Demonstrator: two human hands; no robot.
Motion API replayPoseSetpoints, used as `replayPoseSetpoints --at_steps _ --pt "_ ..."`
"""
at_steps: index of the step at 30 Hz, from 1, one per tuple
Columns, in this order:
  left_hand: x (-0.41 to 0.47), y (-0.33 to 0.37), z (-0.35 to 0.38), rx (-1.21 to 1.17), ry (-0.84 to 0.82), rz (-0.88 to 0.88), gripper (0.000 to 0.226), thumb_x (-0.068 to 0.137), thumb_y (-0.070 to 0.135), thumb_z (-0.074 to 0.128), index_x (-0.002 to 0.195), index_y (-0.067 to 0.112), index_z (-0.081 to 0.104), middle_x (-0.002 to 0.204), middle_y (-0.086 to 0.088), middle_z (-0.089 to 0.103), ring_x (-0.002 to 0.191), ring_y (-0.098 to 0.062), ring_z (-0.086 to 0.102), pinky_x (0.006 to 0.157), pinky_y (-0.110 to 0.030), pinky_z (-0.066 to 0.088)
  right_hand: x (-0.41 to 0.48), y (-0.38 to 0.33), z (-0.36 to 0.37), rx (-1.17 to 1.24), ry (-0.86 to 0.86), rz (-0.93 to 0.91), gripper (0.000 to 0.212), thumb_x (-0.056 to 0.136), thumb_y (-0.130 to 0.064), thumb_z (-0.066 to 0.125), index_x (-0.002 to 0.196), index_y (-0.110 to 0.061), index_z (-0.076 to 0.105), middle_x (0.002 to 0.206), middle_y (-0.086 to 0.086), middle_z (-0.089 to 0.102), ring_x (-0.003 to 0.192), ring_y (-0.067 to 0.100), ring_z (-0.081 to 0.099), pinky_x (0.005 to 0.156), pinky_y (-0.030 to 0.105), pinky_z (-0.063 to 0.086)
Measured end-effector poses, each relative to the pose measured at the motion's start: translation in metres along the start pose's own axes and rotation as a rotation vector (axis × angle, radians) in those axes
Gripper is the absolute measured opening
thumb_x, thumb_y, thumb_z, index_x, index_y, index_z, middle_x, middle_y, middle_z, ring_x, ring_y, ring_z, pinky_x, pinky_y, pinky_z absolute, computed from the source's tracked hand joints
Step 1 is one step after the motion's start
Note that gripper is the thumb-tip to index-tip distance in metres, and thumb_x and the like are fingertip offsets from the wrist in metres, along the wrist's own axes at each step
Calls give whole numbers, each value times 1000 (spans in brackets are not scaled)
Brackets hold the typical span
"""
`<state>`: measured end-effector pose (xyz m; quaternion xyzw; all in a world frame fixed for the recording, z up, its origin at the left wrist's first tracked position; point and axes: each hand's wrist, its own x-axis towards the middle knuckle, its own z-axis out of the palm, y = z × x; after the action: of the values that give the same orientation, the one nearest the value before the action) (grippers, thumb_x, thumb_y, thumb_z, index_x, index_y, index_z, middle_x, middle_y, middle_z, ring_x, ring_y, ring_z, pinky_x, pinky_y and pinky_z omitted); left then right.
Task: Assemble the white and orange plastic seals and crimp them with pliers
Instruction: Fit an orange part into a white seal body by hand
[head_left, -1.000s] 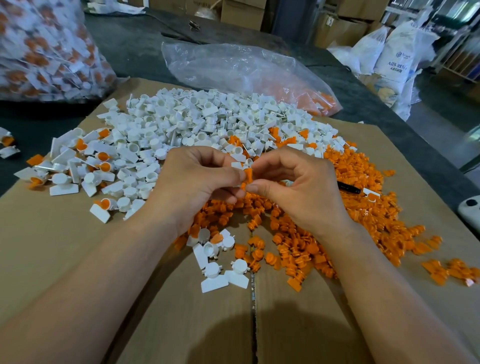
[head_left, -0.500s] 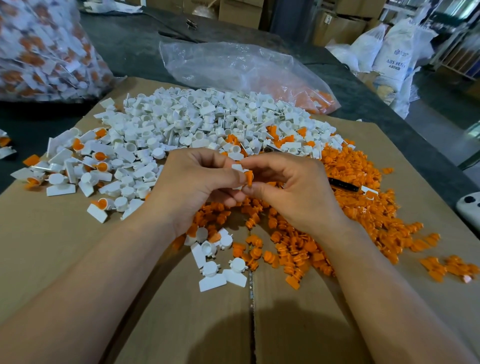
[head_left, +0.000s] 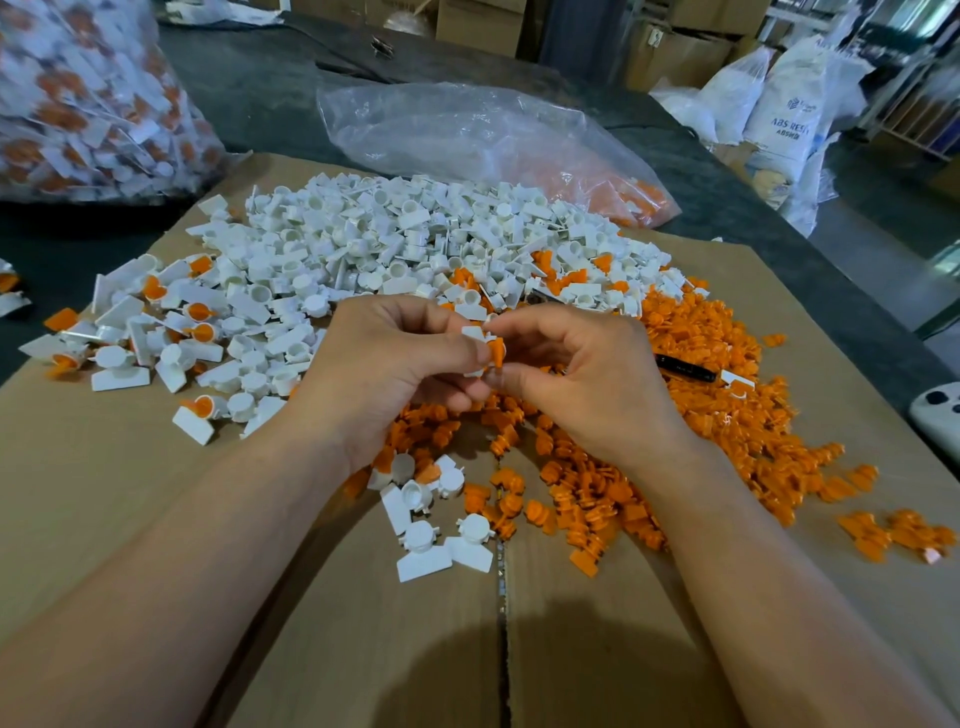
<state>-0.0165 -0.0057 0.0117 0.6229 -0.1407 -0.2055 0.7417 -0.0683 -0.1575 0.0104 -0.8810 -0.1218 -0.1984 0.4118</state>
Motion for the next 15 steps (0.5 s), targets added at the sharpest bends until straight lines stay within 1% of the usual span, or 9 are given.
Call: replayPoseSetpoints --at_steps 3,6,10,13,15 --pt "0 0 1 4 1 1 19 71 -9 67 60 5 62 50 -9 63 42 -14 61 38 -15 45 -1 1 0 -7 -1 -2 42 72 -6 75 87 -41 56 73 -30 58 77 -11 60 73 7 47" --pt "1 0 1 -3 -1 -9 16 71 -9 67 61 3 62 51 -11 63 42 -15 61 38 -15 45 -1 0 -1 -14 5 -5 37 71 -8 74 89 -36 58 73 -29 58 76 -11 60 72 6 46" --pt "1 0 1 -4 0 -20 15 71 -9 67 63 2 61 53 -13 64 43 -15 61 39 -15 46 0 0 -1 -18 13 -3 34 71 -8 75 90 -32 60 75 -26 59 77 -8 60 72 9 48" --pt "2 -1 1 -12 5 -23 13 70 -9 67 64 1 60 53 -13 64 42 -16 61 39 -15 46 0 0 -1 4 24 3 36 71 -7 75 98 -26 63 83 -24 59 83 -6 61 76 10 49" --pt "2 0 1 -18 9 -23 14 70 -9 66 64 1 60 53 -13 64 42 -16 61 39 -15 46 -1 -1 -1 29 51 -15 39 70 -8 76 102 -26 60 88 -22 60 86 -4 61 77 11 49"
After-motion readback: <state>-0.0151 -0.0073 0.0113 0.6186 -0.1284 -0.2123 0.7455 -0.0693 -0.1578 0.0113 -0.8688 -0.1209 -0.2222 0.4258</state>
